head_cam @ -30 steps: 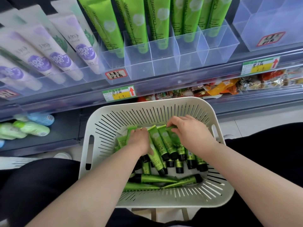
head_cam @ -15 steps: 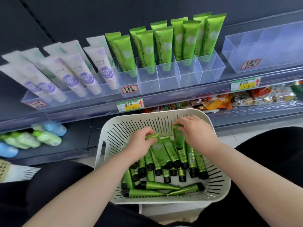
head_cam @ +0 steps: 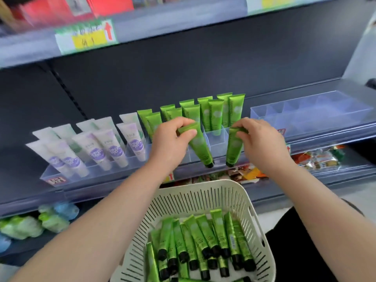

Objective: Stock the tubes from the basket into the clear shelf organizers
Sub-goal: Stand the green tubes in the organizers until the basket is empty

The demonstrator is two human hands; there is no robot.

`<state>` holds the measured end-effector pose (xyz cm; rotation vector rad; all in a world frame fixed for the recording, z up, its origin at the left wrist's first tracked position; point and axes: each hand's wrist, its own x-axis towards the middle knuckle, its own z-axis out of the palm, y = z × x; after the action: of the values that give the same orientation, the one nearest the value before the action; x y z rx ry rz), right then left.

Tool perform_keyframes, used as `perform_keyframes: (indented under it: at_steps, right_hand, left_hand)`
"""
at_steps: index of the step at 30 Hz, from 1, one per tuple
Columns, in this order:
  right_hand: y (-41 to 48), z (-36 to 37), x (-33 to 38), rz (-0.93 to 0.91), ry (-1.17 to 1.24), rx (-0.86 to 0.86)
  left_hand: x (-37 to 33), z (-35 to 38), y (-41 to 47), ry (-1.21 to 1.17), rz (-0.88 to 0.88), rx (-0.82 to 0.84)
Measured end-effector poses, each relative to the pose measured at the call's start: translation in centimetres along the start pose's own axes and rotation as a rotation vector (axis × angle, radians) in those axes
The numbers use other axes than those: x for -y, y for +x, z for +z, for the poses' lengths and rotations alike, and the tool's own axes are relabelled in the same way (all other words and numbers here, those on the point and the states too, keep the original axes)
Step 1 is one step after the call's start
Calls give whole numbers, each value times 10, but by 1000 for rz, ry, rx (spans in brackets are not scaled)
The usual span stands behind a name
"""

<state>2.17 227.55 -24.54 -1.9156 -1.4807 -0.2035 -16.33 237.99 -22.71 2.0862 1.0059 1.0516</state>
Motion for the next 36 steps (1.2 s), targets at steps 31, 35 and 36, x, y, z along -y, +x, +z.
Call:
perform_keyframes:
  at_steps: [31,35,36]
  right_hand:
    - [83,-5,-48,20,-92,1]
    - [80,9,-49,40,-112,66]
    - [80,11,-49,40,-118,88]
  left_hand:
    - [-32,83,71,350,184,122]
    - [-25,79,58,366,172,166]
    - [-24,78,54,372,169,178]
